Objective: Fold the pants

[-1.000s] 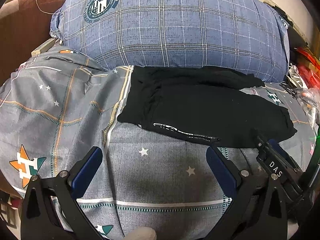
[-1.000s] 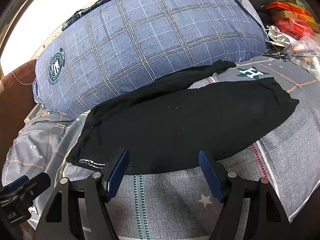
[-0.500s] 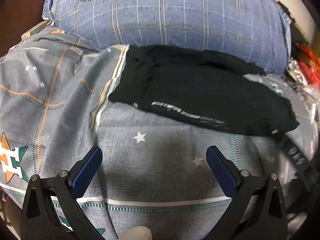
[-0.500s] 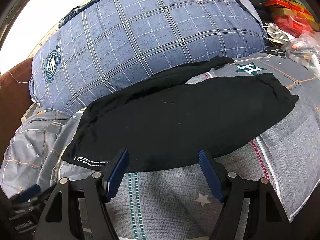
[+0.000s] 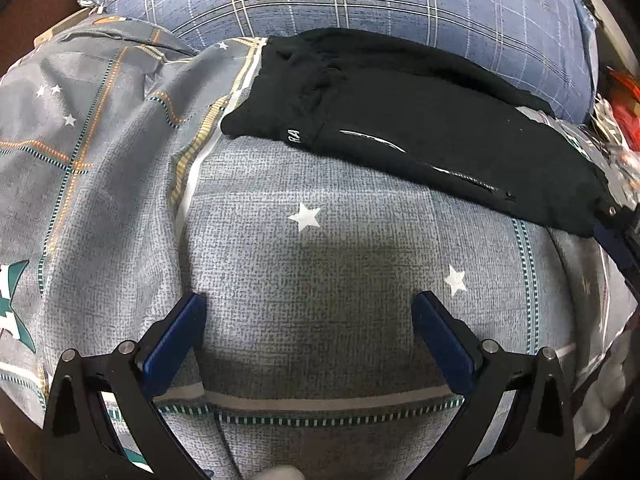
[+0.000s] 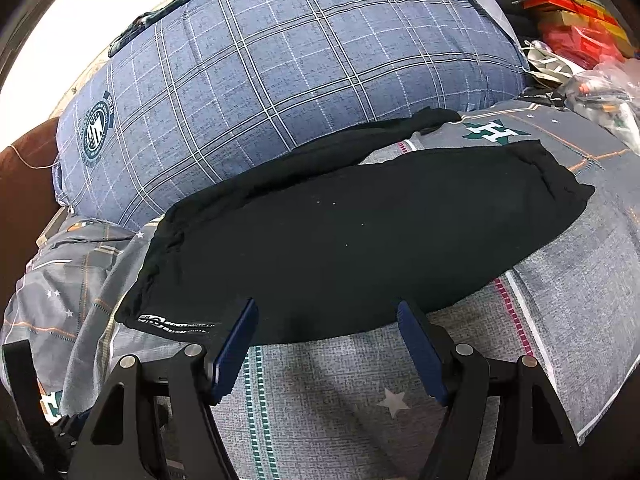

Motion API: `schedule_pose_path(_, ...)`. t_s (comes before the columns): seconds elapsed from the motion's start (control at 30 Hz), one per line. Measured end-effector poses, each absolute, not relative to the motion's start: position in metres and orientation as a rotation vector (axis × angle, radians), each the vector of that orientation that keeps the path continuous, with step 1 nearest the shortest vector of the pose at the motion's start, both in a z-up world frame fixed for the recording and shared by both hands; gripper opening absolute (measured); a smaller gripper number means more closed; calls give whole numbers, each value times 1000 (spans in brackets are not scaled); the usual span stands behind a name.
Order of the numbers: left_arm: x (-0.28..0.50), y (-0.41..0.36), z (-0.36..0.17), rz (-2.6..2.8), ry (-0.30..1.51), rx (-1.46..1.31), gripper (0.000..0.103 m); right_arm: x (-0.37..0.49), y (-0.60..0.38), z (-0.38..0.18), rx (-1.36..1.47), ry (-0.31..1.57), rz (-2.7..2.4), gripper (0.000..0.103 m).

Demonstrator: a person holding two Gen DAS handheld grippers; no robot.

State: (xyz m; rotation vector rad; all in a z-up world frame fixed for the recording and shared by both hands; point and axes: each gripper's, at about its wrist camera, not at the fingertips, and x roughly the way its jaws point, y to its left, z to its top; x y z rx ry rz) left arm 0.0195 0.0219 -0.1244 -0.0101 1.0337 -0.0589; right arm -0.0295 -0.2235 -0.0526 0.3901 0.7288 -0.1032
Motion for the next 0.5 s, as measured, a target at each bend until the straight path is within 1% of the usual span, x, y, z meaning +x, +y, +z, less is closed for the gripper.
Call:
schedule_pose_path(0.17,16,21,-121,-96,1075,18,103,-29,-222,-54,388,739,-91,74)
schedule_pose_path(0.2,16,23,-118,-110,1083,4,98,-28,-220,-53,385,741,-82,74)
schedule_pose_path(0.27,19,29,-108,-150,1080,-40,70,-23,-216,-47,371,743,-48,74)
schedule_pose_path(0.33,21,40,-94,-196,1074,-108,61,-14,-210,-38,344,745,10,74)
schedule_pose_path(0.4,30,51,-79,-213,1048,-163,60,4,-197,-28,302,771,111,74)
schedule_pose_path(0.5,52,63,-62,-193,997,-171,60,43,-175,-19,289,838,290,74)
